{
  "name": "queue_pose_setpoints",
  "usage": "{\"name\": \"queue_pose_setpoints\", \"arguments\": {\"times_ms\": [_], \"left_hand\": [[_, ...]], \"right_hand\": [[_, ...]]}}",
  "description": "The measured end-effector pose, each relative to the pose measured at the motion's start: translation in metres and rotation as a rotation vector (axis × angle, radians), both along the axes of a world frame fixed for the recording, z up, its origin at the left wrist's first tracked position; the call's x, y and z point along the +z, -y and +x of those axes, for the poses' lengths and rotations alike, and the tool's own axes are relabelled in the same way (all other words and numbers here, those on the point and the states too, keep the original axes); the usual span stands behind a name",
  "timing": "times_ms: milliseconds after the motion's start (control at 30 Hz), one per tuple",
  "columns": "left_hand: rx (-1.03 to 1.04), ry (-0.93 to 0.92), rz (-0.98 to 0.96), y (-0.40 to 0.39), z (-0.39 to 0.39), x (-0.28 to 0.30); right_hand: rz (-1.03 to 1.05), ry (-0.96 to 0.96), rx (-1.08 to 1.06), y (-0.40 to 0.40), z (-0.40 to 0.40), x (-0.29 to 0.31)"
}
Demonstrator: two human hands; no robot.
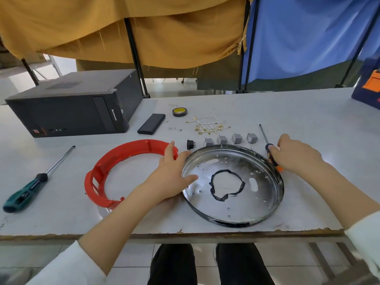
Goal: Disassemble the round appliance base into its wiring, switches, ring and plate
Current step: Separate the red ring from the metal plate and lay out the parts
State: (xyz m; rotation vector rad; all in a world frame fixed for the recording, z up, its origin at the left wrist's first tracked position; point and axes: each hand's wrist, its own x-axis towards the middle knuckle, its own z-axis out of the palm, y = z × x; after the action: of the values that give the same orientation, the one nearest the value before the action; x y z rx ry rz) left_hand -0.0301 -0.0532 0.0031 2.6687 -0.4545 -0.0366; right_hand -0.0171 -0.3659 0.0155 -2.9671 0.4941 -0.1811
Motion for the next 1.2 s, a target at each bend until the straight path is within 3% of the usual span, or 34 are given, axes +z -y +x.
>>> {"name": "queue_pose_setpoints", "arguments": {"times_ms": [133,267,500,667,733,867,1200], "left_hand": [[-0.063,-0.086,0.1,0.005,-0.004,0.003],[0.01,-0.022,0.099,0.01,0.003,-0.001],[0.114,0.001,0.091,0.007,0.016,0.0],[0.248,0.077,0.069,0.005,0.014,-0.002],[0.28,0.02,0.062,0.004,0.014,-0.002],[0.243,-0.062,0.043,0.01,0.013,-0.006],[0.222,-0.068,0.035,0.04,0.026,-0.005]], "right_hand": [[0.001,-0.139,-0.03,-0.002,0.013,-0.007],[0.105,-0.216,-0.007,0.0,0.027,-0.005],[-0.002,-0.151,-0.002,0.014,0.047,-0.001],[-0.231,-0.055,-0.01,0.006,0.041,0.0],[-0.205,0.017,0.072,-0.002,0.034,-0.003],[-0.228,-0.07,0.259,-0.019,0.021,-0.01],[-0.233,-0.066,0.232,-0.007,0.044,-0.004]]}}
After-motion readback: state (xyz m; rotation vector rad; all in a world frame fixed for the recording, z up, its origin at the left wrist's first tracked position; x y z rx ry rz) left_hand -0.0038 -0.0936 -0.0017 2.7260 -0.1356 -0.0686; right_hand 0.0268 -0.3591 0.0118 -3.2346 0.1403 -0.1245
